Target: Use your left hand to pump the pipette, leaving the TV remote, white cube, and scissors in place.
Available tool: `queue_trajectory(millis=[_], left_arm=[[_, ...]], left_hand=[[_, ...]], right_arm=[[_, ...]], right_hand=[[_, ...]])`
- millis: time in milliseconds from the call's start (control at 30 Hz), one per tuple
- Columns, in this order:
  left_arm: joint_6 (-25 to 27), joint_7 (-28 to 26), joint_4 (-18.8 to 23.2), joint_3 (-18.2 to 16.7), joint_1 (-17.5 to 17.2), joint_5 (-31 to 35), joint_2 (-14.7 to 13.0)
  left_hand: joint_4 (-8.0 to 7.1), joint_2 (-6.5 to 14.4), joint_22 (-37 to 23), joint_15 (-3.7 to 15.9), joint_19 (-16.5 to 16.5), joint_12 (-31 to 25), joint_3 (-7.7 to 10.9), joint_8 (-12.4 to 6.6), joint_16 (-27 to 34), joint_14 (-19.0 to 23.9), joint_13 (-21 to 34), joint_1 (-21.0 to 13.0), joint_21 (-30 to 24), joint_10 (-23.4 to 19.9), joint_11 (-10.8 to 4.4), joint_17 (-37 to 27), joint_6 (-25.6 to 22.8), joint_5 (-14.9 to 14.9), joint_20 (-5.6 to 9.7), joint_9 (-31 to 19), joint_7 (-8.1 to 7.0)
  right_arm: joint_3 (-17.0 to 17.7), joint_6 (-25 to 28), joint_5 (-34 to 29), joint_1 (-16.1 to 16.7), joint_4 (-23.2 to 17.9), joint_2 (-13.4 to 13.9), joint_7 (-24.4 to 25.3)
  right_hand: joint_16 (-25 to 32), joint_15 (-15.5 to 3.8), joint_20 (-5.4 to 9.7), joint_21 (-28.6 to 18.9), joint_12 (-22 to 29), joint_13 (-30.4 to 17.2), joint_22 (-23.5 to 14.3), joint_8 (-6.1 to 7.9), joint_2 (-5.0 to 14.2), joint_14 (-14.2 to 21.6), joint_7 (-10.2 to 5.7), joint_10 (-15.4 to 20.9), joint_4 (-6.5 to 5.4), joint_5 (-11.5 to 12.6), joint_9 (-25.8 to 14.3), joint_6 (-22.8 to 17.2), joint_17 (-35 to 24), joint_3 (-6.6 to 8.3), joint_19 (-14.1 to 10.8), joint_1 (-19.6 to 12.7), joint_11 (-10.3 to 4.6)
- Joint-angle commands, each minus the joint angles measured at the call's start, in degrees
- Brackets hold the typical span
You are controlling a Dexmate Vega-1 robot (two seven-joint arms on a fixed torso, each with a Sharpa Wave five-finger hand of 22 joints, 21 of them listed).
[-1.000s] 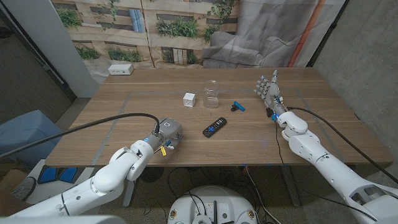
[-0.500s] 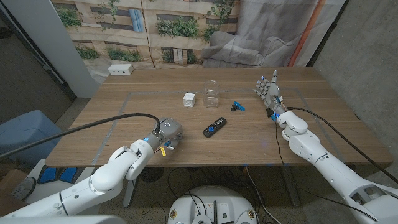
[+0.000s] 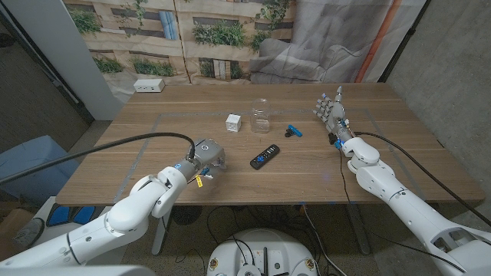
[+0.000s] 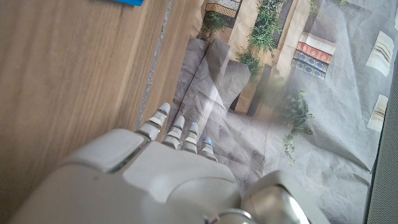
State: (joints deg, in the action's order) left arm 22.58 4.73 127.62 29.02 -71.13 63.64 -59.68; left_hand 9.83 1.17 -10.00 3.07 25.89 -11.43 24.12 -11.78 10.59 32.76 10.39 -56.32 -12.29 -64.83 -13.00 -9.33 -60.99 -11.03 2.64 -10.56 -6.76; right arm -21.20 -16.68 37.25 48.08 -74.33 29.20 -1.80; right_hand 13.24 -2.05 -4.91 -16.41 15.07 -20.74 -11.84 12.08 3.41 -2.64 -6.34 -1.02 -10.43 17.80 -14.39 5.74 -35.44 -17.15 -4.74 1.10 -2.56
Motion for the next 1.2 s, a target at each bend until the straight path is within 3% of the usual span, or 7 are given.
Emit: queue_trajectory(millis=[33,633,1200], left_arm=[[-0.2,-0.8,1.9,-2.5,-0.9,-1.7,-0.8],[-0.8,-3.2,4.4,-6.0,-1.7,-5.5,-0.6],[-1.1,-6.1,6.4,-8.2,-1.7,-8.4,1.7]], left_hand=[[-0.03,0.5,-0.2,8.08,0.0,0.2,-0.46,0.1,-0.2,0.3,0.2,0.0,0.1,0.4,0.19,-0.1,0.5,0.0,1.62,-0.1,-0.05],[-0.06,0.6,-0.2,8.07,0.0,0.5,-0.72,0.22,-0.4,0.0,0.2,0.0,0.2,1.0,0.18,-0.1,0.7,0.0,1.56,-0.3,-0.29],[-0.07,0.9,-0.2,8.01,0.2,0.5,-0.9,0.29,-0.3,0.3,0.2,-0.2,0.2,0.8,0.17,-0.1,0.6,0.0,1.64,-0.3,-0.03]], right_arm=[[0.0,0.0,0.0,0.0,0.0,0.0,0.0],[0.0,0.0,0.0,0.0,-0.1,0.0,0.0],[0.0,0.0,0.0,0.0,-0.1,0.0,0.0]], right_hand=[[0.3,-4.51,-0.11,-0.2,0.2,-0.2,-0.3,0.36,3.31,-0.6,-0.48,0.0,-0.03,0.3,-0.2,-0.1,-0.2,-0.38,-0.3,0.0,-0.2],[0.4,-4.47,-0.12,-0.2,0.2,-0.2,-0.3,0.38,3.31,-0.6,-0.48,-0.1,-0.03,0.3,-0.2,-0.2,-0.2,-0.38,-0.3,0.0,-0.43],[0.4,-4.53,-0.13,-0.2,0.3,-0.2,-0.3,0.38,3.3,-0.5,-0.48,0.2,-0.03,0.3,-0.2,-0.2,-0.3,-0.39,-0.3,0.0,-0.28]])
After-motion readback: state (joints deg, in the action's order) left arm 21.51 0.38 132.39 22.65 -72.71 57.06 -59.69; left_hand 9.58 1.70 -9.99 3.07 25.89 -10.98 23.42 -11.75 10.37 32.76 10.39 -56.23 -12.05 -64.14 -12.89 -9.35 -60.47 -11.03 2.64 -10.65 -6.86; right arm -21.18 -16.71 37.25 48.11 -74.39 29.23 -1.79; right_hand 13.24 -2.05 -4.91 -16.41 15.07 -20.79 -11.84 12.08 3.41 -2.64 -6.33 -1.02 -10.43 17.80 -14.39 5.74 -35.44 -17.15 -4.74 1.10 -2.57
